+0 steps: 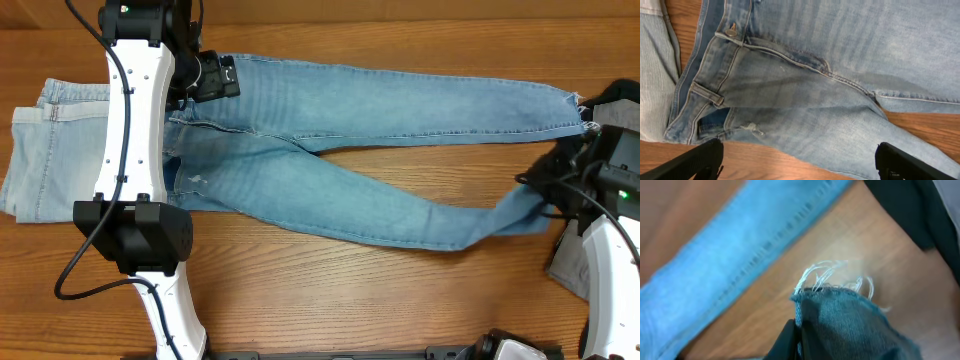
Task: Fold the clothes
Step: 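Grasp the lower leg hem with the right gripper and lift it onto the upper leg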
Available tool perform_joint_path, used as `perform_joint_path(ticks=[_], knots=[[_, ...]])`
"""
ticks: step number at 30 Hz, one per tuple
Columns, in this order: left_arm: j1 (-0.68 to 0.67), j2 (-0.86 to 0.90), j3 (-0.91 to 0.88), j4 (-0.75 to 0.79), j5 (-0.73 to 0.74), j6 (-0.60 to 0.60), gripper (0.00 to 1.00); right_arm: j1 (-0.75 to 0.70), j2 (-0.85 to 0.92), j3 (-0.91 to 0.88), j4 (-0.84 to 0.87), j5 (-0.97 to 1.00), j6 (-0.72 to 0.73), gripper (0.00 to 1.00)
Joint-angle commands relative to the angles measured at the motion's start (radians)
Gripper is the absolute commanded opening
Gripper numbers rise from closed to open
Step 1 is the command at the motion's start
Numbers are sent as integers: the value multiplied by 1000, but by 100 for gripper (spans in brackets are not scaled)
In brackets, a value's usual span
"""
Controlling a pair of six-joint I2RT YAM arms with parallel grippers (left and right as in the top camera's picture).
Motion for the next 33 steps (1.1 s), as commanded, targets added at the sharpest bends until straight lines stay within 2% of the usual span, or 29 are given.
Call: perform_joint_path(ticks=[1,4,9,20,23,26,28,32,33], knots=[[-6,-3,-2,25,10,7,100,10,4,29,100,-5,-40,4],[-6,-3,-2,51,10,-14,100,10,33,29,183,-2,-137,4],[-6,-3,-2,65,10,-14,100,10,65,32,407,-56,-166,4],[-6,-3,-2,77,10,-22,100,5,65,214,525,-99,-279,4],[-5,-3,-2,80,10,-22,100,-31,63,224,597,-223,-304,4],[-5,-3,-2,80,7,-22,100,-164,61,273,629,-471,-300,4],[-5,-3,-2,84,7,-22,100,-229,65,274,632,-570,-304,4],[-5,-3,-2,81,8,-22,100,-316,68,273,586,-727,-468,4],[-5,-3,-2,75,8,-23,100,-322,68,273,509,-719,-549,4]])
